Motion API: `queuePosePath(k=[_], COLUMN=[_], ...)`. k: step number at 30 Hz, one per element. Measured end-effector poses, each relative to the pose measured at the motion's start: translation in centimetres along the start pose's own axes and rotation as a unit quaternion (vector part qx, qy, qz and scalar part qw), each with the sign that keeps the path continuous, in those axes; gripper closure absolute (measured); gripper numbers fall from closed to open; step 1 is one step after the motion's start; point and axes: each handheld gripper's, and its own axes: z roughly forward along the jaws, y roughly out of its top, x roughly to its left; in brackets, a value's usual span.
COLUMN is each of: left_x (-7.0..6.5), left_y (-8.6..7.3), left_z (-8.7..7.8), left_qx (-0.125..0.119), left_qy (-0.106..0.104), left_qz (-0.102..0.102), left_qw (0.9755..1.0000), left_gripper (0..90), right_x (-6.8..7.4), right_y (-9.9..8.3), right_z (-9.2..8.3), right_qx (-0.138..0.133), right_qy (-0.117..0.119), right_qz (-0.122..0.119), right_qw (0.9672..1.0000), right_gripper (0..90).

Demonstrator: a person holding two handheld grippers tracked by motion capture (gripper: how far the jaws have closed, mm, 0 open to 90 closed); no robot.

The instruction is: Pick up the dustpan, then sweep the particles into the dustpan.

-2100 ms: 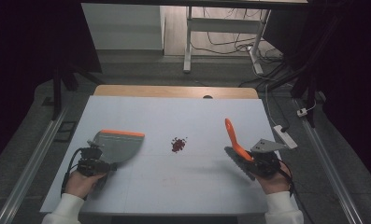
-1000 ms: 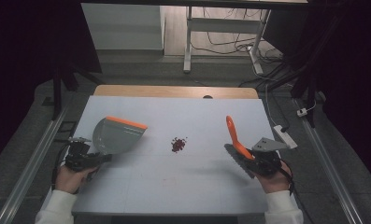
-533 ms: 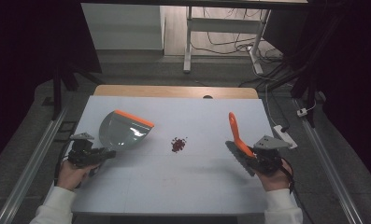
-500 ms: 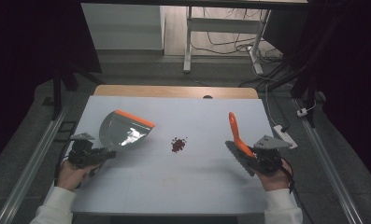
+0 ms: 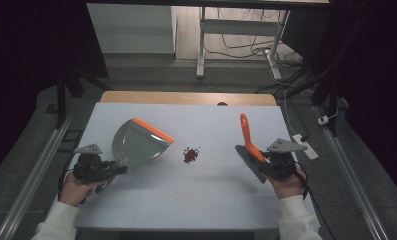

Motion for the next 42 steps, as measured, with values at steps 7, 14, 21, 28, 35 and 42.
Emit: queuePosePath(k=[7, 14, 21, 28, 35, 42], left_x=[-0.6, -1.1, -1.2, -1.4, -1.4, -1.6], left_y=[0.0, 0.0, 0.1, 0.0, 0.0, 0.0], left_z=[0.1, 0.2, 0.9, 0.8, 1.0, 1.2], left_qx=[0.011, 0.026, 0.048, 0.053, 0.064, 0.081], left_qy=[-0.013, -0.026, -0.032, -0.037, -0.046, -0.047], left_qz=[0.023, 0.038, 0.053, 0.058, 0.061, 0.058], left_qw=[0.9996, 0.9986, 0.9969, 0.9962, 0.995, 0.994], left_gripper=[62.0, 61.9, 61.9, 61.9, 61.9, 61.9], right_x=[0.3, 0.3, 0.6, 1.3, 2.0, 2.5], right_y=[0.5, 1.0, 2.1, 3.5, 5.3, 6.7], right_z=[0.9, 2.0, 3.5, 5.2, 7.6, 9.7], right_qx=[0.005, 0.005, 0.006, 0.007, 0.009, 0.008], right_qy=[0.004, 0.011, 0.017, 0.026, 0.032, 0.031], right_qz=[-0.006, -0.006, -0.008, -0.011, -0.027, -0.032], right_qw=[1.0, 0.9999, 0.9998, 0.9996, 0.9991, 0.999], right_gripper=[70.1, 70.1, 70.1, 70.1, 70.1, 70.1])
